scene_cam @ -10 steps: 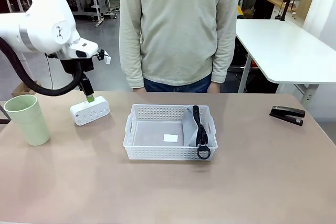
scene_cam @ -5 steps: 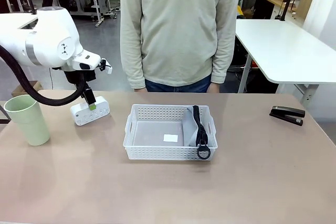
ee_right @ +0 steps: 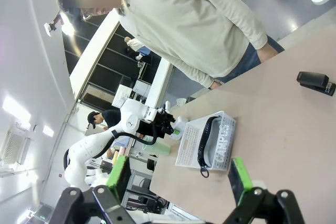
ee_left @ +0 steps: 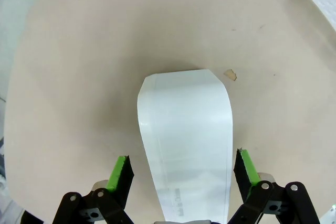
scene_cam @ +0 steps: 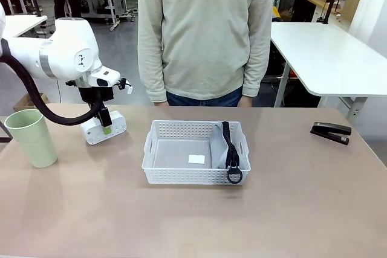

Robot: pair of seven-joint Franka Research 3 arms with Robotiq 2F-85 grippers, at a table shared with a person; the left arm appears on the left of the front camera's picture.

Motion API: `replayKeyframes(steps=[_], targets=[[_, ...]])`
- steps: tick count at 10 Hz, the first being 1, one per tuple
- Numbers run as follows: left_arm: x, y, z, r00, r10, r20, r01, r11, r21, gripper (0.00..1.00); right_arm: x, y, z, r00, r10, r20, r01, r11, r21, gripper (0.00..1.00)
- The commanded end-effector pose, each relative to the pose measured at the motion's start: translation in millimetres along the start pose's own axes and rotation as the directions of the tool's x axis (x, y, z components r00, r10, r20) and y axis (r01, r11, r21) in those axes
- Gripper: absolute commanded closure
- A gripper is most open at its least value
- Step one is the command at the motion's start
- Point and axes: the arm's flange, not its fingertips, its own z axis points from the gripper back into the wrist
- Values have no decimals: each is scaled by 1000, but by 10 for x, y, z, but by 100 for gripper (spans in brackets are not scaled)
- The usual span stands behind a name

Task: Efficiently arrange items inside the basket to fit them all.
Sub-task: Pick up the Digital clock and place it inside the Organizing basket.

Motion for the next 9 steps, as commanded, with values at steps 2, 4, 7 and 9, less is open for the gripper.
replayKeyframes(steps=[2, 4, 7, 9], targets=[[80, 22, -48, 999, -17, -39, 18, 1000, 19, 0, 19, 5, -5, 1000, 26, 15, -27, 999, 23, 0], [71, 14, -55, 999, -19, -31, 20, 1000, 17, 0, 19, 5, -5, 1000, 26, 15, -27, 999, 23, 0], [69, -3, -52, 1000, -16, -17, 17, 1000, 12, 0, 19, 5, -5, 1000, 26, 15, -27, 999, 23, 0], [73, -22, -58, 999, -17, -46, 18, 999, 28, 60, 19, 5, -5, 1000, 26, 15, -27, 999, 23, 0]])
